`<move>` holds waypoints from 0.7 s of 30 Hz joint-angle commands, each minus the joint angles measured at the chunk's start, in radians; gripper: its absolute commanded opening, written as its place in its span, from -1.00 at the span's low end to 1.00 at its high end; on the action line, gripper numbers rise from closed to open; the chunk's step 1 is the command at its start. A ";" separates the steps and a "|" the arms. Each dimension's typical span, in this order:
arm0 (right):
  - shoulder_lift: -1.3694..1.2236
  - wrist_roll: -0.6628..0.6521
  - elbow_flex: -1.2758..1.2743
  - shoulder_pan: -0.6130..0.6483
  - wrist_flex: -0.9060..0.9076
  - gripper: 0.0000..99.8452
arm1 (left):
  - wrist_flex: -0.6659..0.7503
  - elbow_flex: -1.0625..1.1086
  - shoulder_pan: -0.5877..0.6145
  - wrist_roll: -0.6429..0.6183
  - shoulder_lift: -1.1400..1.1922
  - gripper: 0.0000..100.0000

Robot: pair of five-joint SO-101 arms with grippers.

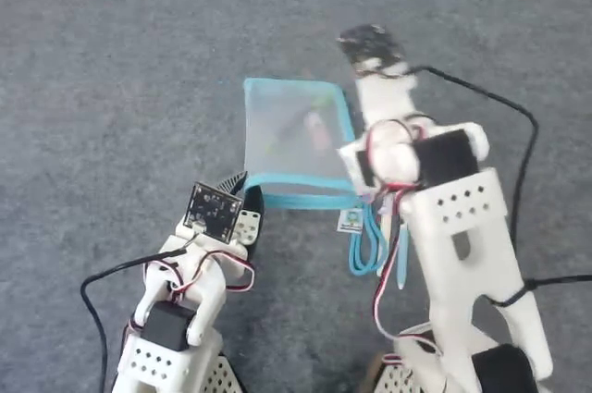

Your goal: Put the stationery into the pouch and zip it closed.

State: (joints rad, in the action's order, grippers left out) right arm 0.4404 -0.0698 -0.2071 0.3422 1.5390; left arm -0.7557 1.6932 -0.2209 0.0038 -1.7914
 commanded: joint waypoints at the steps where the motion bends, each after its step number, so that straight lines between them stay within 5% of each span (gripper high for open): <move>1: 0.041 -0.008 -0.183 -0.107 -0.074 -0.43 | 0.077 -0.005 0.164 -0.021 0.003 -0.98; 9: 0.007 -0.014 -0.488 -0.165 -0.205 -0.43 | 0.094 -0.005 0.199 -0.078 0.009 -0.98; 21: -0.099 -0.015 -0.519 -0.263 -0.414 -0.43 | 0.052 -0.005 0.173 -0.058 0.008 -0.98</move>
State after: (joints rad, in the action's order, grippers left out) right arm 0.3498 -0.0729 -0.7595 0.1320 1.1891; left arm -0.7004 1.6932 -0.0399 -0.0575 -1.7898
